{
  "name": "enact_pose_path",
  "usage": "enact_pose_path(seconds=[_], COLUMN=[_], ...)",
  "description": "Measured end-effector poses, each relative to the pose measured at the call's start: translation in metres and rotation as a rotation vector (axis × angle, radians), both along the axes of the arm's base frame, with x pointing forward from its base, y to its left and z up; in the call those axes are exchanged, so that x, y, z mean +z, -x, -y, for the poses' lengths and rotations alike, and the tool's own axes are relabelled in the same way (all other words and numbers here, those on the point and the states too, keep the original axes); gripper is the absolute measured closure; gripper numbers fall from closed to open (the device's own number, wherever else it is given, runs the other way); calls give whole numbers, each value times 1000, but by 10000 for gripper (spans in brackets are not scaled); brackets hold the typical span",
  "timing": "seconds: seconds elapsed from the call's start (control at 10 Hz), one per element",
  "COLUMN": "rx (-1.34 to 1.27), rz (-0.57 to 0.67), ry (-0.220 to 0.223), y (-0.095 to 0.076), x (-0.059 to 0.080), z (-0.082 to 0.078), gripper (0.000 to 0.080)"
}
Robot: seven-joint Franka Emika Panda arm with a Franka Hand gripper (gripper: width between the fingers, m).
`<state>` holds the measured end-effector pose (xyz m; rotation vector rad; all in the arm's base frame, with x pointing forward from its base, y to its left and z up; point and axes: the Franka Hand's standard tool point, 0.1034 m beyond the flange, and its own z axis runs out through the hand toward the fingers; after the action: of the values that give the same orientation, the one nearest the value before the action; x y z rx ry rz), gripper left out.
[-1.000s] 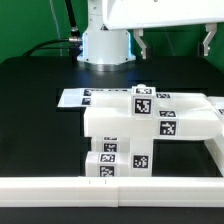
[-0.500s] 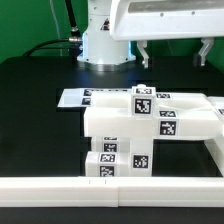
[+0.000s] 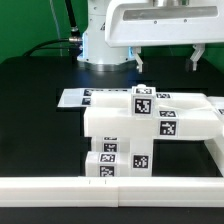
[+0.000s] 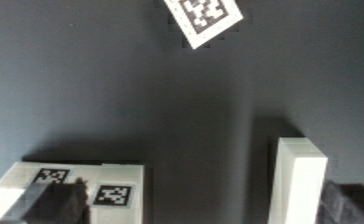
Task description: Assemble chair
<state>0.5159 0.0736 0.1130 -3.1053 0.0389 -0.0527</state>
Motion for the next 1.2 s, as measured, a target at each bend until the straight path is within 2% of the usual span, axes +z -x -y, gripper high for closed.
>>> enact_pose_path(seconds=[0.3,0.4,0.9,1.2], rx=[23,27,68,367], rz=[25,26,29,39], ry=[17,23,28,53], y=[22,23,24,26], x=[-26,-33,-35,-39], z=[-3,-2,-2,-3], gripper=[150,150,150,150])
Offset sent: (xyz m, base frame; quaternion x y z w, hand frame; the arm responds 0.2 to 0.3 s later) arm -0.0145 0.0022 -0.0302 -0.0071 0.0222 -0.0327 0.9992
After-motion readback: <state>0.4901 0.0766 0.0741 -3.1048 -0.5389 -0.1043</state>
